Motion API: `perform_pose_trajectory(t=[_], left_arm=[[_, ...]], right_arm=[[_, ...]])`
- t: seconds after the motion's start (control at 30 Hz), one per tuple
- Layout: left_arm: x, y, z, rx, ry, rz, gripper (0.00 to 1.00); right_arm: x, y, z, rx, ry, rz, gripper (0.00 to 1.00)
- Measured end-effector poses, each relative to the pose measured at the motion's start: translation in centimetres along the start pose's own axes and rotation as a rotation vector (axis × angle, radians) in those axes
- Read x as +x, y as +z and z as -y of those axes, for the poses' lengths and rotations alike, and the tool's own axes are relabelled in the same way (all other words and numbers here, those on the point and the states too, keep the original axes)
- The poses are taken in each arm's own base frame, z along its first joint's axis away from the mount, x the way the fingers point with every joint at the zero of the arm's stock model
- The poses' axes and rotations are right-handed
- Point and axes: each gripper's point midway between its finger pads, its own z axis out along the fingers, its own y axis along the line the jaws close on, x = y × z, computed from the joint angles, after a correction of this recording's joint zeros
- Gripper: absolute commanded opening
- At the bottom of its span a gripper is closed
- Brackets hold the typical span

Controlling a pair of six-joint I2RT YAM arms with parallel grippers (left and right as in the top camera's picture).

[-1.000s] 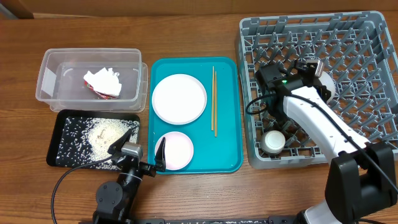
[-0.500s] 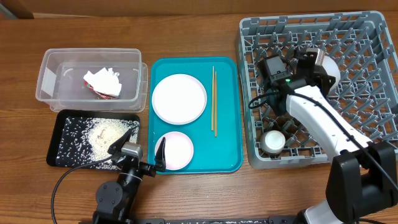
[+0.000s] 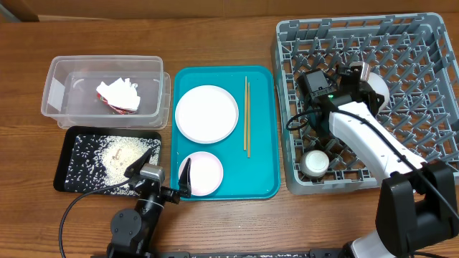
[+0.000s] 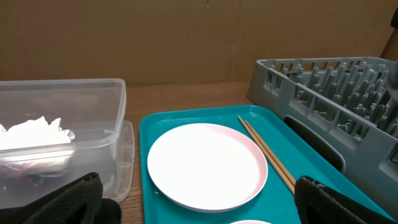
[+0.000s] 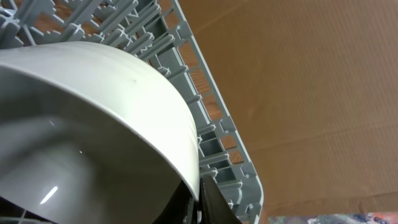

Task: Sort waste into correct bins and load items into the dishwasher
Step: 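Lower the white bowl into the rack and open right gripper, then reach to the pink bowl and grasp its rim with right gripper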

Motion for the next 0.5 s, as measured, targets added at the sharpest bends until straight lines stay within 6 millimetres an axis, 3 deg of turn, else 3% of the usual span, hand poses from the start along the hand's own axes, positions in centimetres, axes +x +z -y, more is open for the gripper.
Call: perform_pose_trajectory(t=[0.33, 0.5], left_arm=[[0.0, 0.0, 0.0, 0.0, 0.0, 0.0, 1.0], [0.0, 0.0, 0.0, 0.0, 0.0, 0.0, 1.0]], right_arm=[[0.1, -2.6, -1.0, -0.028, -0.097, 0.05, 0.09], [1.8, -3.5, -1.3, -0.065, -0.159, 0.02, 0.15]])
